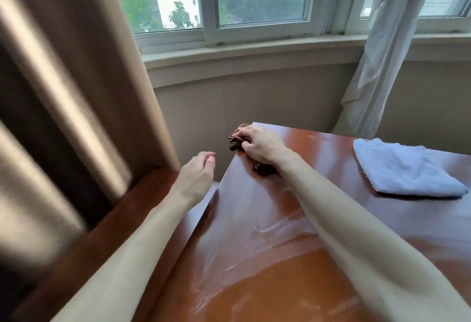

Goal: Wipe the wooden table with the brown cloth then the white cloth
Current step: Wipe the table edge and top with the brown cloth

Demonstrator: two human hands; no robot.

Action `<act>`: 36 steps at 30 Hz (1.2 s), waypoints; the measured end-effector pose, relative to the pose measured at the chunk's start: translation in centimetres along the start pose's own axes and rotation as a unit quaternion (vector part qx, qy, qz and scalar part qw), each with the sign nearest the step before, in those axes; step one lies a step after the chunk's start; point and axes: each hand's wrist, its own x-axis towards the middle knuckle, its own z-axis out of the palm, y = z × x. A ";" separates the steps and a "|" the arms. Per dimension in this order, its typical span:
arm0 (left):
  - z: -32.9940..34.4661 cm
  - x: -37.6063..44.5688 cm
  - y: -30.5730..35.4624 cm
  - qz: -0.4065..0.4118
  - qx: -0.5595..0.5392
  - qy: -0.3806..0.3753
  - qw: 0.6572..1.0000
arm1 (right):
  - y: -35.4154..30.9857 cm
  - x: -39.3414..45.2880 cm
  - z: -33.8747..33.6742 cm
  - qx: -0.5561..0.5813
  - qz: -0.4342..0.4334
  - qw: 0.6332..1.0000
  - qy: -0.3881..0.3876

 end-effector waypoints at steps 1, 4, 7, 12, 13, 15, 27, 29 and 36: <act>-1.0 -1.3 -0.3 0.002 0.009 0.005 1.000 | -1.3 -1.6 0.3 0.007 -0.019 1.000 -0.009; -3.0 -5.5 -0.8 0.005 0.022 0.021 1.000 | -6.2 -6.8 1.0 0.008 -0.076 0.997 -0.016; -4.4 -10.3 -0.5 0.021 0.036 0.039 0.998 | -11.2 -12.8 1.7 0.029 -0.106 0.994 -0.017; -6.8 -18.8 -0.3 0.034 0.066 0.058 0.996 | -18.7 -22.2 2.6 0.055 -0.167 0.984 -0.007; -7.2 -20.3 -0.4 0.031 0.068 0.062 0.995 | -20.0 -23.9 2.7 0.059 -0.178 0.982 -0.005; -7.8 -23.1 -1.1 0.020 0.066 0.065 0.995 | -22.2 -27.3 2.9 0.069 -0.186 0.980 -0.003; -7.1 -31.1 -6.7 -0.036 -0.010 0.129 0.991 | -23.3 -28.7 2.4 0.046 -0.002 0.997 0.058; -7.0 -30.3 -6.6 -0.054 -0.035 0.136 0.989 | -23.9 -30.7 3.7 0.044 -0.054 0.996 0.059; -3.7 -27.2 -3.8 -0.128 -0.064 0.126 0.982 | -20.3 -25.2 2.9 0.023 0.005 0.998 0.050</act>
